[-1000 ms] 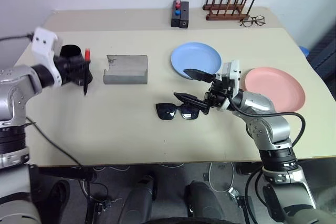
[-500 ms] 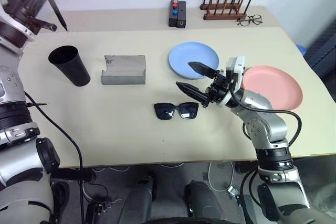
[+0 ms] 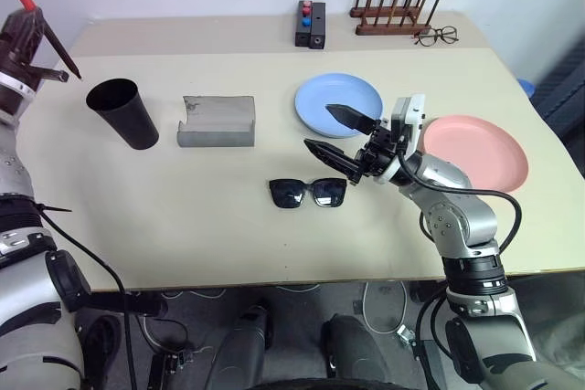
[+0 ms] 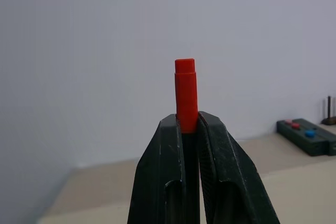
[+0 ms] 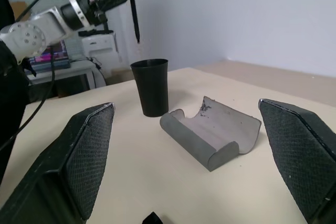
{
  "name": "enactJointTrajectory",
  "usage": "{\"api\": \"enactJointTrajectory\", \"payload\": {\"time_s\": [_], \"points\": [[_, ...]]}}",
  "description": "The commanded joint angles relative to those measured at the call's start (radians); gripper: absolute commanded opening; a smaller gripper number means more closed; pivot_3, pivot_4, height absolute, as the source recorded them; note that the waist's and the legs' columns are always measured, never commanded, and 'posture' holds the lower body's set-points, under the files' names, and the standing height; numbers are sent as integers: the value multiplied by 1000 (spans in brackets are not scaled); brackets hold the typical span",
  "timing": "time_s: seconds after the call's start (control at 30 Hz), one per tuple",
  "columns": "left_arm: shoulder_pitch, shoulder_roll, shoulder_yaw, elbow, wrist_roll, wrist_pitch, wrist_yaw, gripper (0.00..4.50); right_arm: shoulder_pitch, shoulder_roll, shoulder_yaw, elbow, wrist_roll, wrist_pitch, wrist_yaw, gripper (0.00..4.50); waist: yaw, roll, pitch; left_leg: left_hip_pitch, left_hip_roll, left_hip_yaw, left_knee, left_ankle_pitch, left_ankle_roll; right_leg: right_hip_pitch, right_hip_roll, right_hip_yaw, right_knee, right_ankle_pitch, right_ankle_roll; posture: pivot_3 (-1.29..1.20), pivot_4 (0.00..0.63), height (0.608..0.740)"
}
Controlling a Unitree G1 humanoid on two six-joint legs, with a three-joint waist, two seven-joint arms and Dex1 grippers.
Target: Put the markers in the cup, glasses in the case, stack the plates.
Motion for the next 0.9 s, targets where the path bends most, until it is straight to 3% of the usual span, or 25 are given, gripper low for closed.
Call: {"api": "enactJointTrajectory", "payload": {"time_s": [0.03, 0.67, 0.7, 0.77, 0.9], "points": [[6, -7, 30, 15, -33, -43, -16, 25, -22, -4, -2, -33, -4, -20, 4, 4500, 0, 0, 0, 0, 0, 0, 0, 0, 0, 0, 0, 0, 0, 0, 0, 0, 150, 737], [51, -82, 6, 154, -30, -97, -7, 25, -2, -11, 10, -53, -28, -22, 12, 4500, -1, -1, -1, 0, 0, 0, 1, 0, 0, 0, 0, 0, 1, 0, 0, 0, 150, 737], [51, -82, 3, 157, -24, -102, -2, 878, -1, -11, 11, -53, -29, -22, 12, 4500, -1, -1, -1, 0, 0, 0, 1, 0, 0, 0, 0, 0, 1, 0, 0, 0, 150, 737], [50, -84, 4, 160, -26, -99, 2, 1675, 0, -12, 12, -55, -29, -22, 11, 4500, -1, -1, -1, 0, 0, 0, 1, 0, 0, 0, 0, 0, 1, 0, 0, 0, 150, 737], [49, -80, -5, 144, -18, -104, 0, 3810, 3, -13, 16, -51, -38, -26, 14, 4500, -2, -1, -1, 0, 0, 0, 1, 0, 0, 0, 0, 0, 1, 0, 0, 0, 150, 737]]}}
